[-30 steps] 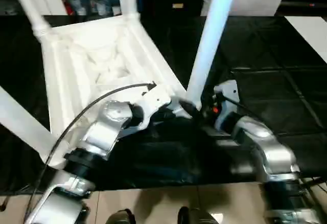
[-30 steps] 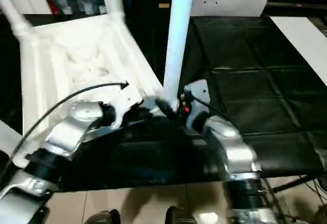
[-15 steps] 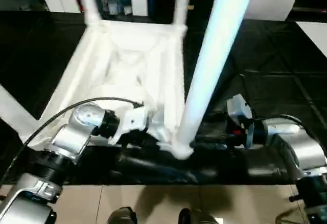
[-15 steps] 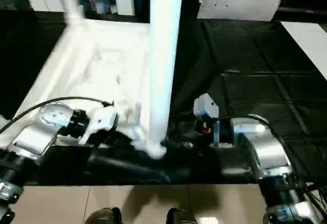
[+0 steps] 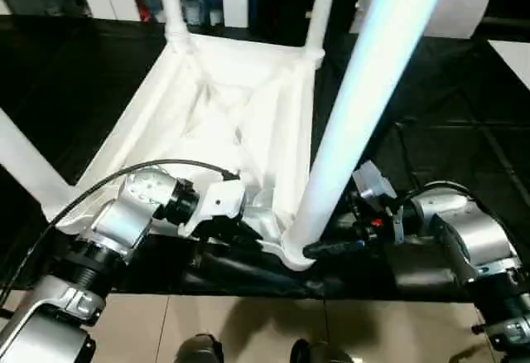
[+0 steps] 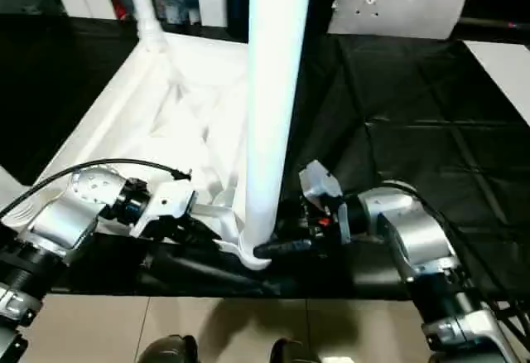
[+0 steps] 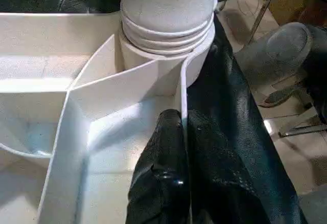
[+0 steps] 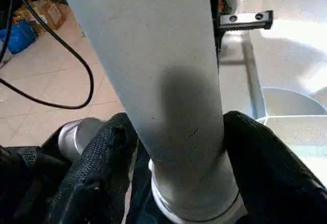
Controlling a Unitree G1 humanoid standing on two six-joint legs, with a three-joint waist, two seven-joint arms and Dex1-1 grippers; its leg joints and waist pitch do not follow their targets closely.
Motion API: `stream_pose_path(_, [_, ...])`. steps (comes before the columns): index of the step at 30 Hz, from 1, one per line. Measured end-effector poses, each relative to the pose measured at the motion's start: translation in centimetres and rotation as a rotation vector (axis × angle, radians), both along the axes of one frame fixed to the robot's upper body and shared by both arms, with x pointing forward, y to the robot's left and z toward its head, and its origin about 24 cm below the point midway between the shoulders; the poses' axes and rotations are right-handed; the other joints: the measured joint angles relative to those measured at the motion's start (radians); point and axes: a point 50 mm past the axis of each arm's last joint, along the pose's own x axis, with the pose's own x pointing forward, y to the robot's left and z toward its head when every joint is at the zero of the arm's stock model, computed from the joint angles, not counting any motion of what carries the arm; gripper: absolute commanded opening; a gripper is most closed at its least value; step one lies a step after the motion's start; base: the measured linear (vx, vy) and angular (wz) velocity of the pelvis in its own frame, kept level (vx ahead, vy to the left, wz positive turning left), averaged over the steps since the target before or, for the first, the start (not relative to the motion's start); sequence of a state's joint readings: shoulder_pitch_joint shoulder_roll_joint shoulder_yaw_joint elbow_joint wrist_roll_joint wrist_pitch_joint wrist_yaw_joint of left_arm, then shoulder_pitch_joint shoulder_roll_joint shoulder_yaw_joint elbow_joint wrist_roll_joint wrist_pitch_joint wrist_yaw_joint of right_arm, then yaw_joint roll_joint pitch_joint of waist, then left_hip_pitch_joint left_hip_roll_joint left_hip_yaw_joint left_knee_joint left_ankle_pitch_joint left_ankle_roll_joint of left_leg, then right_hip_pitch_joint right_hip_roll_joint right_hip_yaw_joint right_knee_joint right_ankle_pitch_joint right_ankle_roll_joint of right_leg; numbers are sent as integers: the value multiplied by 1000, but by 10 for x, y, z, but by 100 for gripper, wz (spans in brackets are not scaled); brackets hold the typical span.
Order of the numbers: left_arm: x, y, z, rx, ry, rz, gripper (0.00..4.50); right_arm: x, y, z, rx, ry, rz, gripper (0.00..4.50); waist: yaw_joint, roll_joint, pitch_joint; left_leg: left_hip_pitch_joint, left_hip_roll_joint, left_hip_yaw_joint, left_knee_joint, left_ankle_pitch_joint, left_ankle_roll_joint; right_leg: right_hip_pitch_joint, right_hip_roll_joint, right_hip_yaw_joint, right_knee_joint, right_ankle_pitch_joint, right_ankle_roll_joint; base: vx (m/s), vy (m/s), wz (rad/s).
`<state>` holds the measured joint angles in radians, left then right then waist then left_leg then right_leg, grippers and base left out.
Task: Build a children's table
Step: Rotate leg to tighten
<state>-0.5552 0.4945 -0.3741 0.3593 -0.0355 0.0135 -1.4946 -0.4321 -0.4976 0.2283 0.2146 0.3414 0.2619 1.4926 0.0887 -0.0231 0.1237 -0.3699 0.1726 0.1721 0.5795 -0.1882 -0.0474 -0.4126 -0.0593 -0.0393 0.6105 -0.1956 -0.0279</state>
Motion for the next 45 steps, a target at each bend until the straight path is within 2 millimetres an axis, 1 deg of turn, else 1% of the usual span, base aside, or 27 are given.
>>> stream_pose_path(1, [0, 0, 0, 1, 2, -5, 0, 0, 0, 0, -1, 3, 2, 248, 0, 0, 0, 0, 0, 0, 0, 0, 0, 0, 0, 0, 0, 0, 0, 0, 0, 0])
stream_pose_path(2, [0, 0, 0, 2, 2, -8, 0, 0, 1, 0, -1, 5, 6, 226, 0, 0, 0, 0, 0, 0, 0, 0, 0, 0, 0, 0, 0, 0, 0, 0, 0, 0])
stream_pose_path(3, [0, 0, 0, 4, 3, -12, 0, 0, 1, 0, -4, 11, 12, 226, 1, 0, 0, 0, 0, 0, 0, 0, 0, 0, 0, 0, 0, 0, 0, 0, 0, 0])
stream_pose_path(5, [-1, 0, -1, 5, 6, -20, 0, 0, 1, 0, -8, 22, 19, 212, 1, 0, 0, 0, 0, 0, 1, 0, 0, 0, 0, 0, 0, 0, 0, 0, 0, 0])
stream_pose_path(13, [0, -2, -1, -4, 23, -8, 0, -1, 1, 0, -14, 57, 12, 205, 1, 0, 0, 1, 0, 0, 1, 0, 0, 1, -1, 0, 0, 0, 0, 0, 0, 0])
stream_pose_path(15, [1, -3, -1, -9, 44, 29, 0, -4, 4, -2, -4, 62, -41, 205, 2, 0, 0, 2, 0, 0, 1, 0, 0, 2, -1, 0, 0, 0, 0, 0, 0, 0])
stream_pose_path(18, [7, -2, -2, -21, 56, 142, 0, 0, 5, -3, 6, 46, -176, 205, -13, 0, 0, 6, 0, 0, 1, 2, -3, 5, -1, 1, 1, 2, -2, 0, 0, 0])
stream_pose_path(21, [16, -3, -3, -38, 41, 303, 0, 10, 10, -5, 25, 37, -401, 204, -41, -2, 1, 7, 1, 0, -1, 5, -9, 8, -1, -1, 0, -1, 2, -57, -3, -4])
stream_pose_path(22, [20, -6, -3, -49, 35, 360, 0, 15, 12, -6, 35, 34, -491, 203, -55, -3, 2, 8, 1, 0, -1, 5, -10, 8, -1, -1, -1, -2, 4, -57, 9, -13])
stream_pose_path(23, [22, -10, -4, -55, 32, 391, 0, 18, 13, -6, 39, 29, -548, 202, -61, -4, 2, 9, 1, 0, -1, 6, -11, 7, -1, -2, -3, -2, 4, -57, 9, -13])
stream_pose_path(25, [28, -18, -3, -65, 21, 474, 0, 25, 16, -6, 42, 16, -686, 200, -66, -4, 2, 11, 1, -1, -4, 6, -11, 8, -1, -4, -10, -2, 4, 0, 0, 0])
stream_pose_path(28, [39, -30, -2, -79, -7, 606, 0, 36, 30, -5, 51, 6, -905, 198, -78, -4, 2, 11, 0, -1, -9, 7, -11, 6, -1, -5, -19, -2, 4, 0, 0, 0])
stream_pose_path(30, [42, -39, -1, -85, -22, 668, 0, 42, 36, -3, 52, 6, -1016, 198, -85, -4, 2, 12, -1, 0, -9, 9, -11, 6, -1, -3, -21, -2, 4, 0, 0, 0])
stream_pose_path(32, [44, -47, 1, -94, -33, 724, 0, 45, 40, -1, 54, -3, -1106, 198, -87, -4, 2, 11, -2, 1, -10, 7, -10, 4, -1, -1, -24, 1, 1, 0, 0, 0])
stream_pose_path(33, [44, -49, 2, -96, -35, 738, 0, 45, 41, 0, 53, -11, -1130, 232, -86, -4, 2, 11, -2, 2, -11, 7, -9, 5, -1, -1, -26, 7, -5, 0, 0, 0])
stream_pose_path(34, [44, -51, 3, -100, -39, 746, 0, 45, 41, 1, 52, -21, -1144, 252, -85, -4, 2, 10, -3, 2, -11, 6, -7, 5, -1, -1, -28, 17, -7, 0, 0, 0])
stream_pose_path(35, [44, -52, 3, -102, -38, 747, 0, 45, 41, 1, 57, -27, -1149, 252, -83, -4, 2, 9, -3, 2, -12, 5, -6, 5, -1, -1, -30, 23, -4, 0, 0, 0])
stream_pose_path(36, [43, -53, 4, -105, -40, 746, 0, 43, 41, 1, 66, -31, -1150, 268, -82, -4, 2, 9, -2, 2, -14, 5, -6, 5, -1, -1, -31, 27, -5, 0, 0, 0])
stream_pose_path(39, [42, -54, 5, -109, -47, 738, 0, 41, 40, 1, 83, -43, -1152, 295, -77, -3, 2, 10, -1, 2, -21, 6, -3, 3, 0, -3, -32, 25, -2, 0, 0, 0])
stream_pose_path(40, [41, -53, 6, -109, -60, 724, 0, 39, 40, 1, 95, -43, -1140, 312, -74, -3, 2, 10, -1, 2, -23, 7, -2, 2, 0, -4, -32, 24, -1, 0, 0, 0])
stream_pose_path(42, [40, -53, 6, -109, -67, 711, 0, 38, 39, 1, 102, -51, -1120, 312, -72, -2, 1, 7, -1, 2, -24, 8, -1, -1, 1, -4, -32, 24, -1, 0, 0, 0])
stream_pose_path(44, [38, -50, 7, -108, -88, 690, 0, 37, 35, 1, 103, -67, -1071, 341, -72, -2, 1, 4, 0, 2, -24, 8, -1, -4, 1, -4, -31, 24, -1, 0, 0, 0])
stream_pose_path(45, [36, -48, 6, -107, -93, 678, 0, 35, 33, 1, 104, -72, -1038, 341, -72, -1, 1, 4, 0, 2, -24, 8, -1, -4, 1, -4, -31, 24, -1, 0, 0, 0])
